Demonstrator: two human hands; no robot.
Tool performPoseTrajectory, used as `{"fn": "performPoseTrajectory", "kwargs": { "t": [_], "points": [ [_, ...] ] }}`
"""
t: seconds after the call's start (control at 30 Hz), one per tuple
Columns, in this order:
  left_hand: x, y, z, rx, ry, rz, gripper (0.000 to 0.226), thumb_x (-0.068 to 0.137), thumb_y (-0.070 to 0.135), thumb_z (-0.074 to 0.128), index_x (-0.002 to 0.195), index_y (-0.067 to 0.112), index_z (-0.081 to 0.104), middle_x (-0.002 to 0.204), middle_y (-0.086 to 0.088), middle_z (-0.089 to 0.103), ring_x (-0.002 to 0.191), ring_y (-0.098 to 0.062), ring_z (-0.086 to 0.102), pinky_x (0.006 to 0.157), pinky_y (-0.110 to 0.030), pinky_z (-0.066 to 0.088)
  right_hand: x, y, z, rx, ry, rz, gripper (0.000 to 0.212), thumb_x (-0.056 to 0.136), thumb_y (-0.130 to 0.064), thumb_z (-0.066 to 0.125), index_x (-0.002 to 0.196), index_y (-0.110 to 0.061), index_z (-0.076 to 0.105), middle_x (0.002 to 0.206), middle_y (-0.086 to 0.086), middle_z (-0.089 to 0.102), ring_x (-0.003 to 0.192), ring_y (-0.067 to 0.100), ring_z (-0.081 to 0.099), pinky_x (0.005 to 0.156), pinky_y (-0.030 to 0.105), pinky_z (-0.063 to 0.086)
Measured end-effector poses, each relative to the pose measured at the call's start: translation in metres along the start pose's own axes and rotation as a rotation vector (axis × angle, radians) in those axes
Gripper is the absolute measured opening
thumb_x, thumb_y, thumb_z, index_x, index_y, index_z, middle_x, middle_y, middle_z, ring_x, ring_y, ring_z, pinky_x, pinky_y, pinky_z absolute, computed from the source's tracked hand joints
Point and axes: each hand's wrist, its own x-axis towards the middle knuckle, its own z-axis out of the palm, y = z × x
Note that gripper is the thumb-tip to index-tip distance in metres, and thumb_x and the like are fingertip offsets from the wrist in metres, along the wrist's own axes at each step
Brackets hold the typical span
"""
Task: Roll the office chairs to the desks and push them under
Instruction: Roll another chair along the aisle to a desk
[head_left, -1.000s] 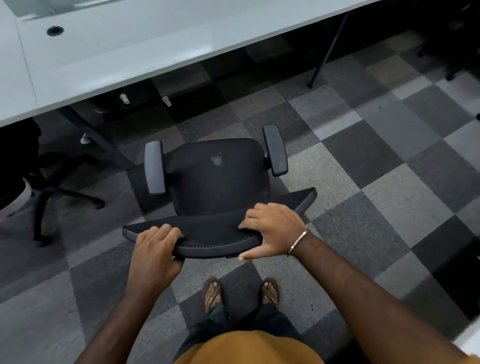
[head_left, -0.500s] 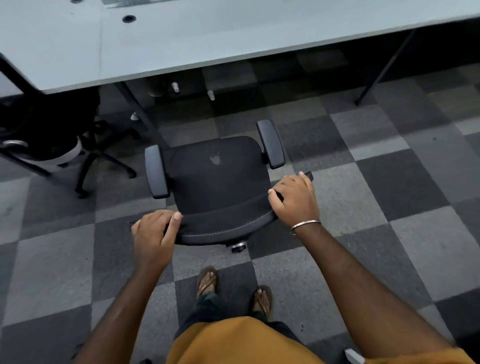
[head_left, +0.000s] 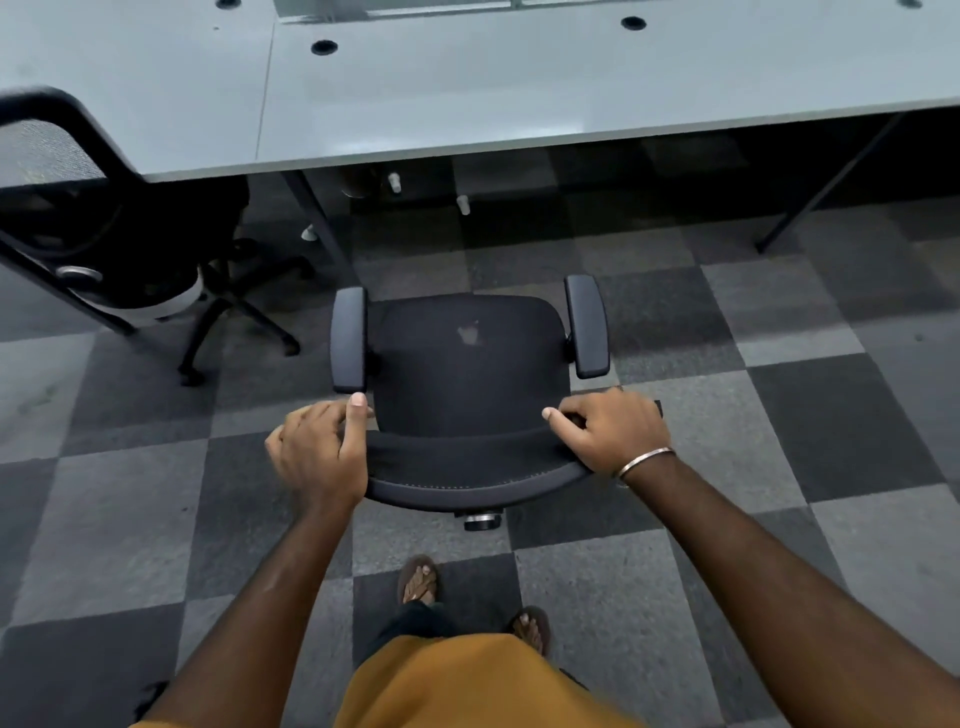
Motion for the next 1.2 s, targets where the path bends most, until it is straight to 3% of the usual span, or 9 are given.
{"fn": "performPoseTrajectory", "kwargs": {
  "t": [0.2, 0.33, 0.47, 0.7, 1.03, 1.2],
  "points": [
    [0.056, -0.012, 0.003, 0.026, -0.013, 0.059, 0.053, 0.106, 0.051, 0.037, 0.080, 0.027, 0.077, 0.077, 0.016, 0.065, 0.095, -0.018, 0.061, 0.096, -0.038, 0.030, 0.037, -0.025, 0.001, 0.002, -0.029, 0.066, 0.055, 0.094, -0.072, 0.032, 0.084, -0.032, 0.069, 0.068, -0.006, 0.065, 0.072, 0.022, 0.065, 0.055, 0.030, 0.033],
    [0.106, -0.015, 0.008, 0.094, -0.053, 0.108, 0.060, 0.104, 0.056, 0.031, 0.073, 0.026, 0.073, 0.077, 0.014, 0.068, 0.093, -0.015, 0.059, 0.095, -0.037, 0.029, 0.077, -0.040, -0.003, -0.009, -0.069, 0.114, 0.048, 0.097, -0.071, 0.039, 0.092, -0.037, 0.074, 0.076, -0.008, 0.070, 0.078, 0.022, 0.067, 0.060, 0.030, 0.039],
    [0.164, -0.024, 0.015, 0.182, -0.115, 0.154, 0.066, 0.105, 0.059, 0.025, 0.070, 0.025, 0.069, 0.071, 0.013, 0.066, 0.090, -0.013, 0.059, 0.095, -0.037, 0.030, 0.112, -0.060, -0.001, 0.000, -0.074, 0.157, 0.047, 0.096, -0.069, 0.042, 0.086, -0.032, 0.071, 0.077, -0.008, 0.069, 0.080, 0.023, 0.066, 0.060, 0.032, 0.036],
    [0.239, -0.025, 0.030, 0.226, -0.128, 0.206, 0.067, 0.105, 0.060, 0.025, 0.068, 0.023, 0.067, 0.066, 0.013, 0.062, 0.087, -0.010, 0.058, 0.091, -0.035, 0.030, 0.164, -0.069, 0.004, 0.060, -0.021, 0.209, 0.046, 0.094, -0.064, 0.044, 0.074, -0.026, 0.059, 0.071, -0.004, 0.065, 0.078, 0.031, 0.066, 0.064, 0.035, 0.047],
    [0.319, 0.021, 0.084, 0.217, -0.053, 0.166, 0.064, 0.104, 0.057, 0.028, 0.068, 0.023, 0.069, 0.069, 0.010, 0.067, 0.083, -0.015, 0.057, 0.095, -0.036, 0.032, 0.286, -0.012, -0.006, 0.088, 0.066, 0.197, 0.044, 0.088, -0.063, 0.041, 0.064, -0.027, 0.051, 0.066, 0.000, 0.062, 0.074, 0.038, 0.064, 0.062, 0.037, 0.047],
    [0.358, 0.061, 0.110, 0.264, -0.071, 0.130, 0.068, 0.105, 0.054, 0.025, 0.059, 0.021, 0.062, 0.059, 0.008, 0.060, 0.072, -0.019, 0.055, 0.095, -0.040, 0.038, 0.362, 0.024, -0.018, 0.059, 0.044, 0.108, 0.043, 0.089, -0.057, 0.041, 0.073, -0.022, 0.059, 0.067, -0.001, 0.063, 0.073, 0.034, 0.063, 0.059, 0.034, 0.040]
  ]
}}
